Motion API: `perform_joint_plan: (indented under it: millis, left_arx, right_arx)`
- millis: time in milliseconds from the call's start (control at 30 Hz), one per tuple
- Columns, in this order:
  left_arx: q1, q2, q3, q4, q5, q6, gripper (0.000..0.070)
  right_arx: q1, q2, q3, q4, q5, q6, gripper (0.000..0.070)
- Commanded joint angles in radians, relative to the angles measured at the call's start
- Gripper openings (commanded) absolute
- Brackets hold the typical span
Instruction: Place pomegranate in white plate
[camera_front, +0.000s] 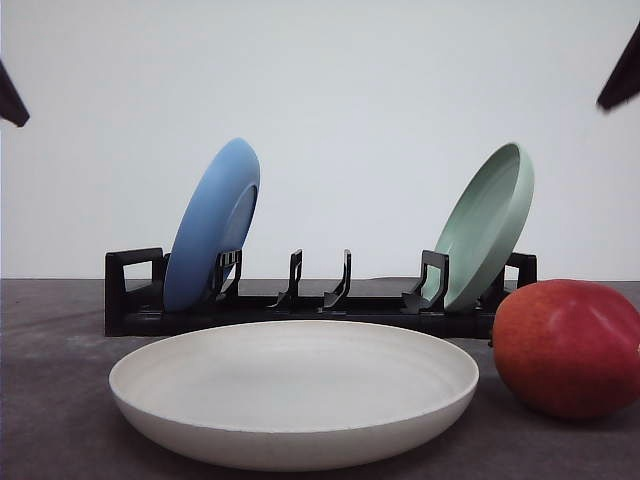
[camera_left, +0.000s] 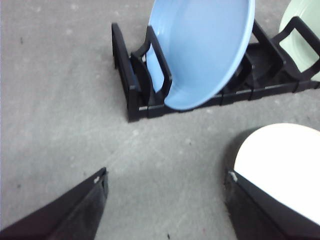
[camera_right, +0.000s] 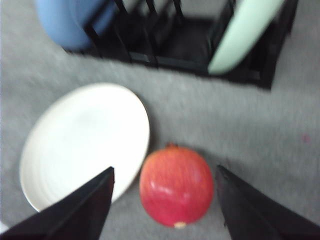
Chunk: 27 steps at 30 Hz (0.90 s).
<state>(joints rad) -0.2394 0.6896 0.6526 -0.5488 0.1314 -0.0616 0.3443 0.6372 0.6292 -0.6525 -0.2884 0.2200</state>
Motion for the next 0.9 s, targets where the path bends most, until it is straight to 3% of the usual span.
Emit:
perform_joint_plan:
  millis: [0, 100, 300, 500, 600, 867]
  left_arx:
    - [0.000, -0.004, -0.008, 0.009, 0.004, -0.008, 0.0435]
    - [0.000, -0.010, -0.017, 0.009, 0.004, -0.008, 0.0434]
    - [0.000, -0.010, -0.017, 0.010, 0.004, -0.008, 0.0435]
    - [0.000, -0.010, -0.017, 0.010, 0.004, -0.008, 0.0434]
    - [0.000, -0.010, -0.017, 0.010, 0.004, -0.008, 0.0434]
    - [0.000, -0.010, -0.017, 0.011, 0.004, -0.005, 0.0434]
  right_arx:
    - [0.028, 0.048, 0.029, 0.000, 0.033, 0.033, 0.0429]
    - [0.080, 0.133, 0.051, -0.006, 0.092, 0.045, 0.0433]
    - [0.179, 0.302, 0.095, -0.002, 0.172, 0.053, 0.0571]
    - [0.252, 0.438, 0.104, 0.028, 0.252, 0.054, 0.0580]
    - [0.272, 0.496, 0.104, 0.029, 0.295, 0.054, 0.0623]
    - [0.275, 0.615, 0.104, 0.061, 0.295, 0.049, 0.0631]
